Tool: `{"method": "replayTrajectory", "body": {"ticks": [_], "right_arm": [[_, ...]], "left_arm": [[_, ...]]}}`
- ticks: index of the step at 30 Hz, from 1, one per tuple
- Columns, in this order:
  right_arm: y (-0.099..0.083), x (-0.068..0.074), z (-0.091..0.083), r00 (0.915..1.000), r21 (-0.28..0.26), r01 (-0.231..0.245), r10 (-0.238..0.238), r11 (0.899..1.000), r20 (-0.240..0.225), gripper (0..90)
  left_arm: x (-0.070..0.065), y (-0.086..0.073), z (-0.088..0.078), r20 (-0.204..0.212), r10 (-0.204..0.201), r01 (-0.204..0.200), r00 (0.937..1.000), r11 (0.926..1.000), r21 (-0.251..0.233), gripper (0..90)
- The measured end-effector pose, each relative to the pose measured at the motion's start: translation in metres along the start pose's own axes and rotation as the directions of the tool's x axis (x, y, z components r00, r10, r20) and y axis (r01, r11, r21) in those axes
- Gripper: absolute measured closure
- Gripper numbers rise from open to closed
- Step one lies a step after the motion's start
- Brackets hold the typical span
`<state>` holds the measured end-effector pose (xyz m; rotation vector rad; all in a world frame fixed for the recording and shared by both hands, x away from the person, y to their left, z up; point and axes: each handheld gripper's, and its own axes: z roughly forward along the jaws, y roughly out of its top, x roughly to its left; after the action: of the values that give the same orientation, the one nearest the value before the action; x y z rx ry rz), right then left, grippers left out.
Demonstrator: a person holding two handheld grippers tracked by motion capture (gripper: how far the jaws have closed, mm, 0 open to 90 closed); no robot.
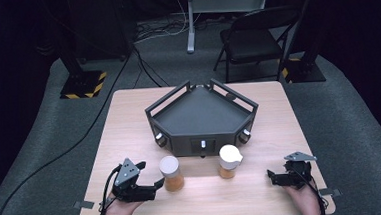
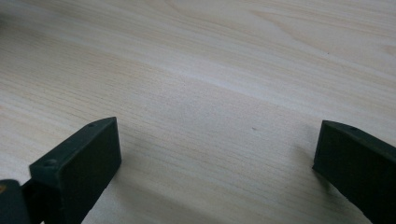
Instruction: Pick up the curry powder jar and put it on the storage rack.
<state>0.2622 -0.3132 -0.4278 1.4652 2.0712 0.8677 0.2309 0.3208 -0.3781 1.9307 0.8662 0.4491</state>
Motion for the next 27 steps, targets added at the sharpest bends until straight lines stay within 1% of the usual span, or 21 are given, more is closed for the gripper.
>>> {"method": "replayTrajectory", "body": {"ticks": [6,11,12,13,14,15,18,20,21,22,24,27], "right_arm": [[0.0,0.0,0.0,1.0,0.0,0.001,-0.001,1.0,0.0,0.0],[0.0,0.0,0.0,1.0,0.0,0.002,-0.002,1.0,-0.001,0.0],[0.0,0.0,0.0,1.0,0.0,0.002,-0.002,1.0,-0.001,0.0],[0.0,0.0,0.0,1.0,0.0,0.002,-0.002,1.0,-0.001,0.0],[0.0,0.0,0.0,1.0,0.0,0.002,-0.002,1.0,-0.001,0.0],[0.0,0.0,0.0,1.0,0.0,0.002,-0.002,1.0,-0.001,0.0],[0.0,0.0,0.0,1.0,0.0,0.002,-0.002,1.0,-0.001,0.0],[0.0,0.0,0.0,1.0,0.0,0.002,-0.002,1.0,-0.001,0.0],[0.0,0.0,0.0,1.0,0.0,0.002,-0.002,1.0,-0.001,0.0],[0.0,0.0,0.0,1.0,0.0,0.002,-0.002,1.0,-0.002,0.0],[0.0,0.0,0.0,1.0,0.0,0.003,-0.003,1.0,-0.002,0.0],[0.0,0.0,0.0,1.0,0.0,0.003,-0.003,1.0,-0.003,0.0]], "left_arm": [[-0.005,0.002,0.01,0.014,0.011,-0.011,0.9998,0.9999,0.003,12.1],[-0.006,0.003,0.021,0.041,0.018,-0.018,0.999,0.9998,0.007,11.7],[-0.006,0.003,0.021,0.041,0.018,-0.018,0.999,0.9998,0.007,11.6],[-0.007,0.003,0.025,0.046,0.023,-0.023,0.9987,0.9997,0.008,11.4],[-0.009,0.002,0.027,0.038,0.03,-0.03,0.9988,0.9995,0.0,11.4],[-0.009,0.002,0.029,0.04,0.033,-0.033,0.9986,0.9994,-0.001,11.5],[-0.009,0.002,0.033,0.038,0.028,-0.028,0.9989,0.9996,-0.005,11.5],[-0.005,0.001,0.04,0.051,-0.001,0.002,0.9987,1.0,-0.003,11.1],[-0.005,0.001,0.04,0.051,-0.001,0.002,0.9987,1.0,-0.003,11.1],[-0.003,0.001,0.043,0.057,-0.013,0.014,0.9983,0.9999,-0.009,11.2],[-0.003,0.001,0.045,0.058,-0.013,0.014,0.9982,0.9998,-0.011,12.0],[-0.004,0.002,0.049,0.063,-0.003,0.004,0.998,0.9999,-0.015,14.2]]}}
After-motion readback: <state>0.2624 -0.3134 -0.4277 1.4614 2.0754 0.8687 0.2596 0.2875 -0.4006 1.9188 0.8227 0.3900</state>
